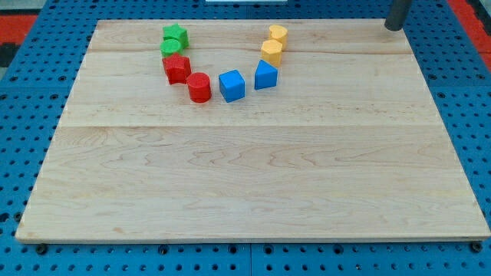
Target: Point your arm to the yellow heart
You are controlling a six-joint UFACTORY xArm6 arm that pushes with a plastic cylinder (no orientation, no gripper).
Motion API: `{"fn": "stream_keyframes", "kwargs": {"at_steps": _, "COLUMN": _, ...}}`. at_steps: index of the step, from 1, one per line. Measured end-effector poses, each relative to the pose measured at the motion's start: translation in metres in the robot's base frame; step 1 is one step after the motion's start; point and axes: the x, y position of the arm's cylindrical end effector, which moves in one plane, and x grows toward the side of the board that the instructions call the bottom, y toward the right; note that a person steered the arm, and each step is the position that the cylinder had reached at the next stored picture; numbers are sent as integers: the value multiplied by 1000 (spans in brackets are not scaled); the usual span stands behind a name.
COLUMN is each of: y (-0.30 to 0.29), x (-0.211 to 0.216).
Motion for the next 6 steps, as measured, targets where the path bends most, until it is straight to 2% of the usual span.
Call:
{"fn": "stream_keyframes", "kwargs": {"at_steps": 4, "y": -3, "x": -2}}
{"fn": "stream_keyframes", "kwargs": {"at_steps": 5, "y": -39, "x": -14}}
{"fn": "stream_keyframes", "kwargs": {"at_steps": 6, "y": -102, "x": -16}}
